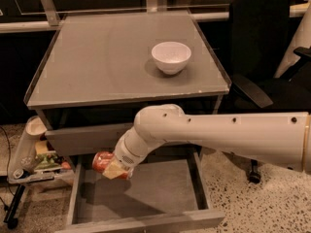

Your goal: Pick coke can from middle drawer and place on counter

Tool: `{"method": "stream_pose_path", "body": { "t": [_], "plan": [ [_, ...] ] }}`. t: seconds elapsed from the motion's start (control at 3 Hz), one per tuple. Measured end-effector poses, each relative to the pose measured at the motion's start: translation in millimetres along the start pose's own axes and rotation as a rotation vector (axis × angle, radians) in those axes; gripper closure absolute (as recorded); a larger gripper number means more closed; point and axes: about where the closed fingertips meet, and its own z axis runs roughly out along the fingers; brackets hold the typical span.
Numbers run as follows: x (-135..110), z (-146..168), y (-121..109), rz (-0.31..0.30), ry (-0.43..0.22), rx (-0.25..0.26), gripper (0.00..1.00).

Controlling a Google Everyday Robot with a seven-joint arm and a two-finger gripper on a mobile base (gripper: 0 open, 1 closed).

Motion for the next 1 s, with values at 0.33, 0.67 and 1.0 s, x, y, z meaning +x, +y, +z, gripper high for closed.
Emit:
{"method": "stream_pose_path", "body": {
  "t": [0.33,0.67,1.0],
  "plan": [
    [-43,-27,1,-0.072,0.006,0.014,1.00],
    [-96,-60,11,-0.174,0.020,0.037,1.00],
    [-102,-67,12,-0.175,0.019,0.047,1.00]
  ]
}}
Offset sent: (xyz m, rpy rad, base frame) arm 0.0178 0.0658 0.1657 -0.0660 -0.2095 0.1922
